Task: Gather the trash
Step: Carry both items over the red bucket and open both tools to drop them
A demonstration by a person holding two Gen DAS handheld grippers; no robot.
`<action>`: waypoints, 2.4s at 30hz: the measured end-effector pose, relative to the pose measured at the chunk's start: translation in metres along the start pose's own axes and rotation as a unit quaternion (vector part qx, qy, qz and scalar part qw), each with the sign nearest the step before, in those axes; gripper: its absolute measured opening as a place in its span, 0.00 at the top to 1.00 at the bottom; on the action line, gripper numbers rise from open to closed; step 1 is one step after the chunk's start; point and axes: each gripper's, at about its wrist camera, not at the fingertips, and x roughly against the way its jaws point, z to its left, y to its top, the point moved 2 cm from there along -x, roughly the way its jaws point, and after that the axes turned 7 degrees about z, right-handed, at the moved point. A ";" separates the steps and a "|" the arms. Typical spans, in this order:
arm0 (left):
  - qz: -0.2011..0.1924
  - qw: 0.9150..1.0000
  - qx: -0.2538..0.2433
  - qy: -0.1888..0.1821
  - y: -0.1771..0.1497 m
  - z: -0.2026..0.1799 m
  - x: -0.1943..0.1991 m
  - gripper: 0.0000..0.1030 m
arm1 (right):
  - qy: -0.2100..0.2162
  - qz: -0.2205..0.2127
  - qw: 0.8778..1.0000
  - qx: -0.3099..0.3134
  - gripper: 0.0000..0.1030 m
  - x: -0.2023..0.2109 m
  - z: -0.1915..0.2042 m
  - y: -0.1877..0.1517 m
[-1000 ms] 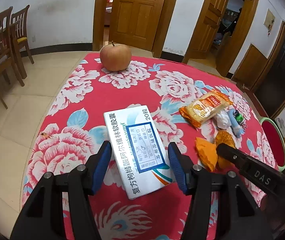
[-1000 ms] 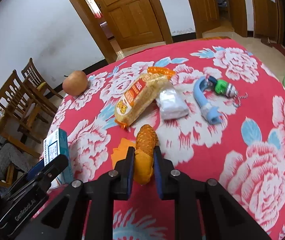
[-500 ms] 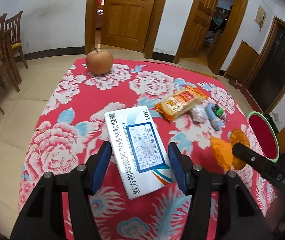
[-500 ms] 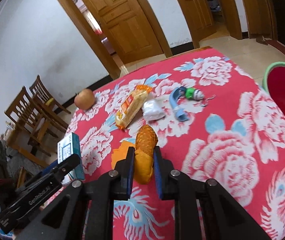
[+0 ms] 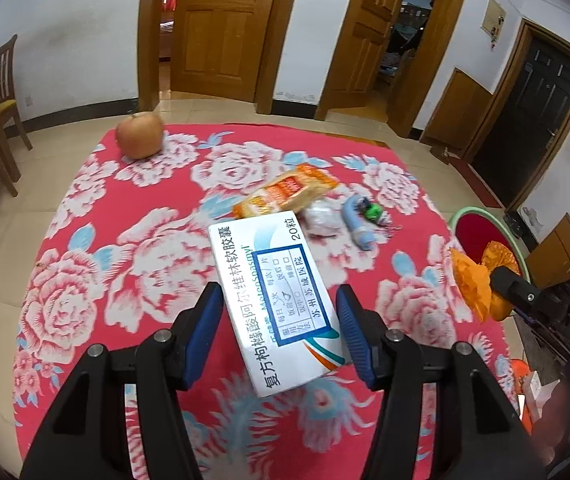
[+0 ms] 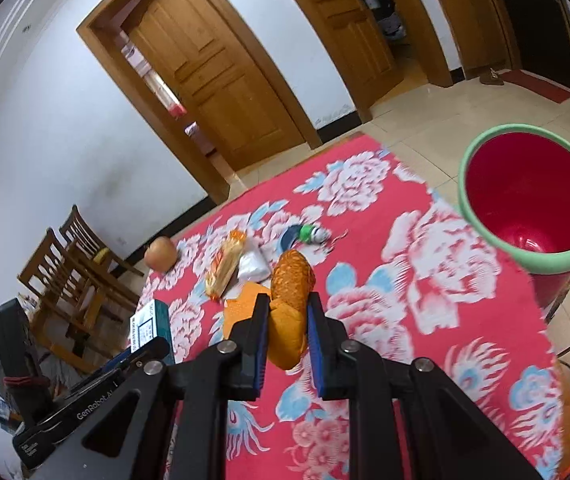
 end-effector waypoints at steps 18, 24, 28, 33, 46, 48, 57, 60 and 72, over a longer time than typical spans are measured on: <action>0.007 0.996 -0.071 -0.052 0.021 -0.109 -0.013 0.43 | -0.018 -0.068 0.996 -0.062 0.81 0.064 -0.095 0.032; 0.013 0.994 -0.095 -0.062 0.027 -0.142 -0.026 0.43 | -0.050 -0.077 0.993 -0.077 0.81 0.072 -0.129 0.040; 0.018 0.991 -0.112 -0.069 0.030 -0.163 -0.037 0.43 | -0.069 -0.078 0.990 -0.093 0.81 0.073 -0.152 0.046; 0.027 0.989 -0.127 -0.076 0.035 -0.189 -0.053 0.43 | -0.094 -0.074 0.987 -0.111 0.80 0.071 -0.180 0.049; 0.048 0.980 -0.169 -0.090 0.041 -0.244 -0.094 0.43 | -0.119 -0.063 0.978 -0.159 0.70 0.063 -0.237 0.053; 0.051 0.979 -0.175 -0.091 0.042 -0.253 -0.100 0.43 | -0.117 -0.060 0.978 -0.164 0.64 0.062 -0.241 0.054; 0.059 0.971 -0.208 -0.100 0.042 -0.293 -0.126 0.43 | -0.121 -0.076 0.976 -0.167 0.57 0.075 -0.245 0.052; 0.070 0.969 -0.211 -0.107 0.042 -0.303 -0.137 0.43 | -0.128 -0.085 0.973 -0.171 0.50 0.085 -0.245 0.048; 0.074 0.963 -0.233 -0.115 0.042 -0.333 -0.161 0.42 | -0.133 -0.105 0.964 -0.203 0.48 0.103 -0.260 0.037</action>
